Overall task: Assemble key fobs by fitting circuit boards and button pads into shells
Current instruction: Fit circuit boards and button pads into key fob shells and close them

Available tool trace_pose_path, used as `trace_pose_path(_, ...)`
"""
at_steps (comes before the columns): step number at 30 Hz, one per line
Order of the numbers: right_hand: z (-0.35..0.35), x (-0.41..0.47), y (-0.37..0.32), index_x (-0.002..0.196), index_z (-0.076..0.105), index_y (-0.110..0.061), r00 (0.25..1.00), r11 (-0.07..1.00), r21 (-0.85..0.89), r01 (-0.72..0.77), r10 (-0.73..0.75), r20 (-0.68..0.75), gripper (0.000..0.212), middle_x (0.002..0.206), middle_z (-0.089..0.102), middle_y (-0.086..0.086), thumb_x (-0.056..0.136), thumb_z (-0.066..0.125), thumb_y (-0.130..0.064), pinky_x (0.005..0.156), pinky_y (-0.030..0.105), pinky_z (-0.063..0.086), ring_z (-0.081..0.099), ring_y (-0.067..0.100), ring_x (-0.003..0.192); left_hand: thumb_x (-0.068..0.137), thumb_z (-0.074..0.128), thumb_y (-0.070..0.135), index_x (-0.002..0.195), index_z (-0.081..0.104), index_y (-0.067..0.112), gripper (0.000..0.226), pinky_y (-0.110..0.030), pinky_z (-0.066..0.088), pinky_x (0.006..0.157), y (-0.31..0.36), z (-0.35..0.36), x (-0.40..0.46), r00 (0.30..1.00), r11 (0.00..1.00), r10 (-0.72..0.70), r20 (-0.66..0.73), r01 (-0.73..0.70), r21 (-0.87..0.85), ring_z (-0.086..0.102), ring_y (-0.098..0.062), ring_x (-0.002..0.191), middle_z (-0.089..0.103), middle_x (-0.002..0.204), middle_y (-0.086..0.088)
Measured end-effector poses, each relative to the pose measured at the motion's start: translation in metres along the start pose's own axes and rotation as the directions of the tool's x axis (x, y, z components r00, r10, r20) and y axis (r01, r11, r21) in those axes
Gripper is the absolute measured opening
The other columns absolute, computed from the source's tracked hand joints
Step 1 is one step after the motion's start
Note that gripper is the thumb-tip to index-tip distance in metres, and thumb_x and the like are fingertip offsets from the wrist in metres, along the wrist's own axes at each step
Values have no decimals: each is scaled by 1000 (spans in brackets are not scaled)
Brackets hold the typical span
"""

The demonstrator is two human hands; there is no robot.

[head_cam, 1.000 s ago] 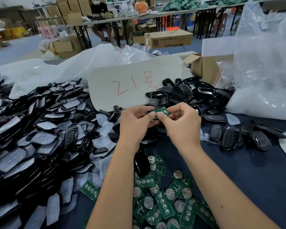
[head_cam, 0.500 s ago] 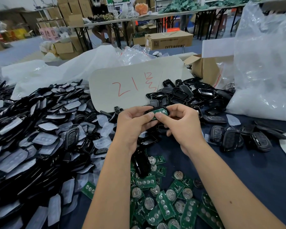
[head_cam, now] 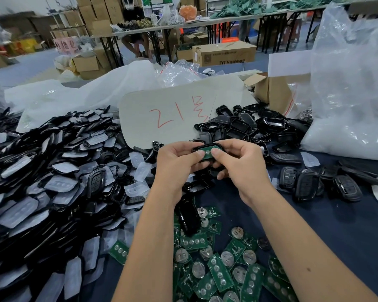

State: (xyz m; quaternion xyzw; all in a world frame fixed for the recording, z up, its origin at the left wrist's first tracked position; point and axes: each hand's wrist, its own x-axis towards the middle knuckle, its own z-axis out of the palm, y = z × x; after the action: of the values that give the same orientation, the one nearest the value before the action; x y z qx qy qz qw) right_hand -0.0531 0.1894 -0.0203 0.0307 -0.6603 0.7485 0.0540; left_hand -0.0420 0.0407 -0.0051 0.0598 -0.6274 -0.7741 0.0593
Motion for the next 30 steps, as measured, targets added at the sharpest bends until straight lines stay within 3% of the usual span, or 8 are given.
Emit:
trace_pose_path(5, 4, -2, -3, 93, 72, -3, 1000, 1000, 15, 13, -12, -23, 6, 65, 66, 2, 91, 77, 0, 46, 23, 52, 60, 11, 51, 91, 68, -10, 103, 74, -1, 16, -26, 62, 70, 1, -2, -1, 999, 1000, 28, 17, -28, 8, 77, -28, 82, 78, 95, -20)
trace_pose_path(10, 7, -7, -9, 90, 71, -5, 997, 991, 132, -8, 18, -70, 6, 65, 67, 4, 92, 74, 1, 46, 24, 53, 60, 11, 49, 86, 76, -5, 95, 72, 2, 12, -24, 60, 69, 3, 3, -3, 999, 991, -27, 25, 30, -128, 73, -21, 72, 75, 86, -14)
trace_pose_path(14, 10, -10, -13, 88, 71, -10, 995, 978, 208, 5, 15, -94, 10, 66, 67, 3, 93, 75, -2, 48, 26, 55, 61, 13, 51, 88, 80, 9, 89, 73, 8, 7, -30, 60, 72, 3, 8, -3, 1000, 1000, 29, -11, -29, -7, 66, -23, 75, 68, 84, -16)
trace_pose_path(20, 20, -14, -12, 87, 70, -12, 991, 989, 115, 91, -79, -105, 12, 64, 66, 0, 92, 76, -2, 47, 27, 54, 61, 14, 51, 88, 77, 7, 77, 70, 14, 15, -30, 60, 71, 10, 0, -2, 999, 998, 49, -12, -48, 41, 67, -21, 81, 70, 85, -10)
trace_pose_path(22, 24, -15, -11, 87, 70, -12, 988, 988, 94, 121, -111, -108, 13, 64, 67, 0, 92, 76, -1, 47, 26, 54, 62, 14, 50, 89, 76, 5, 75, 70, 14, 17, -34, 61, 74, 15, -6, -4, 999, 997, 46, 20, -47, 55, 69, -21, 78, 71, 82, -10)
trace_pose_path(24, 29, -20, -11, 88, 69, -13, 988, 986, 83, 142, -136, -73, 13, 65, 67, -1, 93, 75, -2, 49, 27, 55, 64, 15, 53, 89, 74, 1, 73, 71, 14, 21, -30, 62, 71, 23, -13, -5, 999, 998, 42, 30, -43, 54, 70, -18, 73, 73, 79, -7)
trace_pose_path(27, 46, -29, -8, 98, 69, -18, 990, 991, 8, 137, -137, 34, 8, 78, 70, 1, 95, 75, -13, 52, 31, 57, 66, 16, 61, 91, 71, 0, 86, 69, 6, 8, -29, 62, 70, 43, -36, -6, 994, 998, 65, -89, -64, 12, 72, -19, 77, 75, 86, -11)
trace_pose_path(30, 71, -37, -5, 93, 69, -26, 961, 935, -255, 247, -204, 185, 9, 81, 70, -7, 94, 76, -22, 57, 35, 58, 65, 13, 66, 90, 67, -1, 98, 65, -1, 8, -29, 61, 66, 73, -73, -11, 923, 982, 97, -373, -151, -117, 72, -23, 74, 76, 85, -13)
